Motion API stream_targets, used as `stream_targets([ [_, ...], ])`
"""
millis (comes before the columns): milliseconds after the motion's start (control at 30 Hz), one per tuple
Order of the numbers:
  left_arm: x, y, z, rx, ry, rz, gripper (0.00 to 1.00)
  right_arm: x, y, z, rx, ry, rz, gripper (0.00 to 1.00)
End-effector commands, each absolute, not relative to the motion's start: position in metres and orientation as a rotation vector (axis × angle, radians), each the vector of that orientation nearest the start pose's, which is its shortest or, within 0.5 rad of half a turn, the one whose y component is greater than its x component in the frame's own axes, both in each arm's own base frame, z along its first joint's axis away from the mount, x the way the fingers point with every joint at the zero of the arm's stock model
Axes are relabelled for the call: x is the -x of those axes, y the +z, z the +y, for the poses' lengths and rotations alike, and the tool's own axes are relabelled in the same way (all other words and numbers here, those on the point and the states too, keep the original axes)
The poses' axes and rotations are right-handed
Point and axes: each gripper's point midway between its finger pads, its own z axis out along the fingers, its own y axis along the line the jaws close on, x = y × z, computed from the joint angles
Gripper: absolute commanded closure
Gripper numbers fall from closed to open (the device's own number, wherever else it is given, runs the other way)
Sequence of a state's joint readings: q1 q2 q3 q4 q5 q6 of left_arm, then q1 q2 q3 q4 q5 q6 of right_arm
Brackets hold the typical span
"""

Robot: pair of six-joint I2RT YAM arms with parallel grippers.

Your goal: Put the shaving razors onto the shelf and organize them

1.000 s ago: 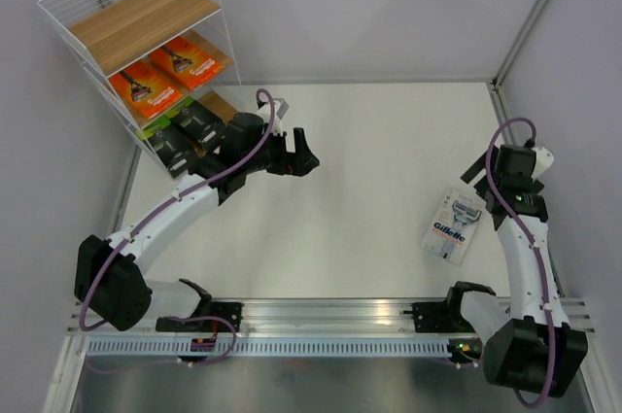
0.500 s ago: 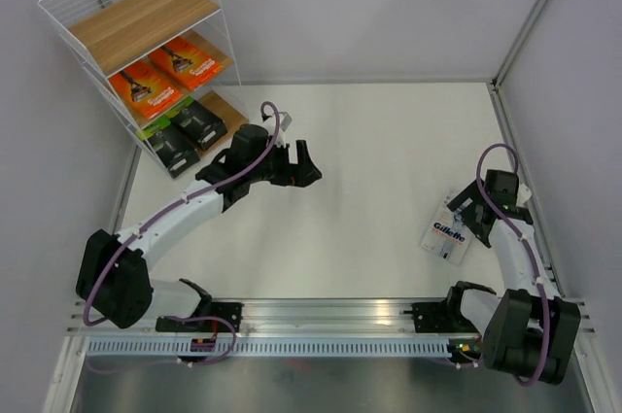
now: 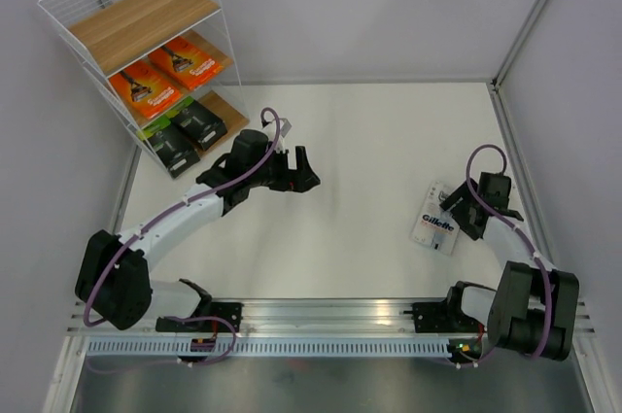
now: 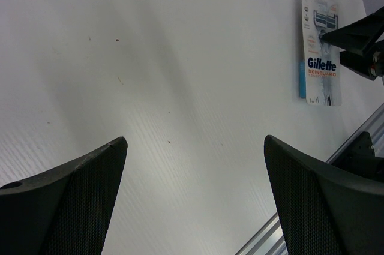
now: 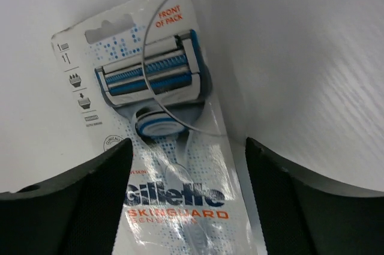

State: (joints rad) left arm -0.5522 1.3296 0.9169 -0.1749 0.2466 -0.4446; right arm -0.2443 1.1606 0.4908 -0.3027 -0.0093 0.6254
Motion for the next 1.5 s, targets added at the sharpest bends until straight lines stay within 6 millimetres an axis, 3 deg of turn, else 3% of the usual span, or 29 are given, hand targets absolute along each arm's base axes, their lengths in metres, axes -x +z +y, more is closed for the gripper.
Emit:
stream_targets([
  [0,-0.303,0.185,-0.266,-0.328,-0.878,2.152,0.00,-0.280,0.037,-0.010,-0.940,0.336,2.272,0.22],
  [67,-0.303,0.191,-0.276,-0.383,-0.931,2.122,0.00,-0.288,0.042,-0.001,-0.876,0.359,2.262,0.28],
  [100,-0.303,0.193,-0.280,-0.400,-0.954,2.116,0.00,-0.293,0.046,0.009,-0.834,0.383,2.264,0.36],
  [200,-0.307,0.184,-0.292,-0.412,-1.008,2.147,0.00,-0.306,0.050,0.040,-0.756,0.471,2.262,0.46],
  [233,-0.310,0.173,-0.295,-0.396,-1.011,2.180,0.00,-0.312,0.053,0.048,-0.732,0.495,2.246,0.49],
  [300,-0.316,0.170,-0.301,-0.356,-1.031,2.196,0.00,-0.318,0.052,0.081,-0.676,0.587,2.254,0.56],
  [500,-0.335,0.147,-0.327,-0.235,-1.157,2.263,0.01,-0.322,0.033,0.132,-0.566,0.647,2.343,0.67],
  [667,-0.346,0.136,-0.345,-0.251,-1.246,2.233,0.02,-0.330,0.035,0.142,-0.527,0.652,2.331,0.75],
  [767,-0.352,0.118,-0.354,-0.241,-1.286,2.250,0.05,-0.336,0.043,0.144,-0.490,0.664,2.301,0.82],
  [900,-0.357,0.091,-0.362,-0.160,-1.340,2.286,0.10,-0.338,0.048,0.157,-0.426,0.749,2.293,0.85],
  [1200,-0.369,0.072,-0.381,-0.008,-1.392,2.312,0.19,-0.336,0.039,0.170,-0.396,0.837,2.316,0.87],
  [1333,-0.362,0.064,-0.395,-0.025,-1.423,2.360,0.24,-0.337,0.038,0.171,-0.381,0.828,2.322,0.87],
  [1433,-0.360,0.056,-0.395,-0.013,-1.434,2.378,0.31,-0.338,0.038,0.171,-0.379,0.832,2.321,0.87],
  [1467,-0.361,0.054,-0.395,-0.011,-1.429,2.380,0.40,-0.338,0.038,0.172,-0.375,0.836,2.321,0.87],
])
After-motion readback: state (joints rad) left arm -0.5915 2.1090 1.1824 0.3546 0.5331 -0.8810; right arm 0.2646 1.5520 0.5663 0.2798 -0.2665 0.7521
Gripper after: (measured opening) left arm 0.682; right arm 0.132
